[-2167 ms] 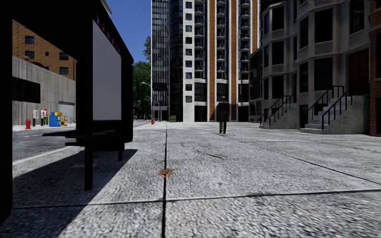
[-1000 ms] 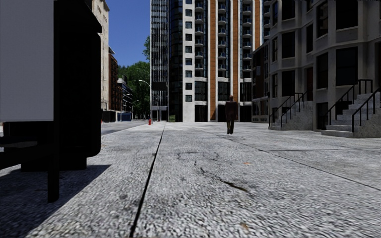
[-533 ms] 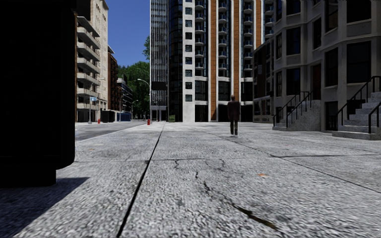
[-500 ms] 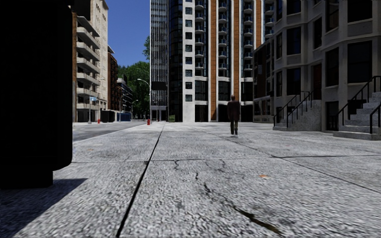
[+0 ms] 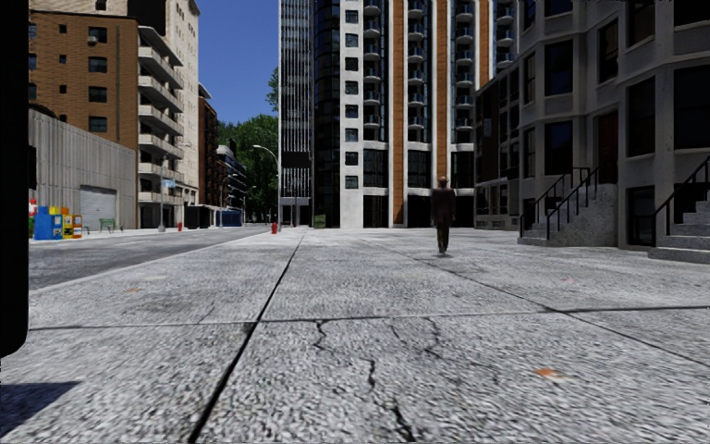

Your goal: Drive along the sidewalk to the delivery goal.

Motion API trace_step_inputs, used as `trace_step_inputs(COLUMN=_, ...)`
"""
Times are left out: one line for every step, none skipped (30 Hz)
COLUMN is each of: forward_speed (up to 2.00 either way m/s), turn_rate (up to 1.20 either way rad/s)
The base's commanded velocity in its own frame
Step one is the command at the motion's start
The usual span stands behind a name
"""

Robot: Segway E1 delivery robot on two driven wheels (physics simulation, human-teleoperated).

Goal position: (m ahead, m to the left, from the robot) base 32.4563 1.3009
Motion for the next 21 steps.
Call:
trace_step_inputs(forward_speed=1.55, turn_rate=0.0)
trace_step_inputs(forward_speed=1.55, turn_rate=0.0)
trace_step_inputs(forward_speed=1.55, turn_rate=0.0)
trace_step_inputs(forward_speed=1.55, turn_rate=0.0)
trace_step_inputs(forward_speed=1.55, turn_rate=0.0)
trace_step_inputs(forward_speed=1.55, turn_rate=0.0)
trace_step_inputs(forward_speed=1.55, turn_rate=0.0)
trace_step_inputs(forward_speed=1.55, turn_rate=0.0)
trace_step_inputs(forward_speed=1.55, turn_rate=0.0)
trace_step_inputs(forward_speed=1.56, turn_rate=0.0)
trace_step_inputs(forward_speed=1.56, turn_rate=0.0)
trace_step_inputs(forward_speed=1.57, turn_rate=0.0)
trace_step_inputs(forward_speed=1.57, turn_rate=0.0)
trace_step_inputs(forward_speed=1.59, turn_rate=0.0)
trace_step_inputs(forward_speed=1.62, turn_rate=0.0)
trace_step_inputs(forward_speed=1.66, turn_rate=0.0)
trace_step_inputs(forward_speed=1.72, turn_rate=0.0)
trace_step_inputs(forward_speed=1.72, turn_rate=0.0)
trace_step_inputs(forward_speed=1.83, turn_rate=0.0)
trace_step_inputs(forward_speed=2.0, turn_rate=0.0)
trace_step_inputs(forward_speed=2.0, turn_rate=0.0)
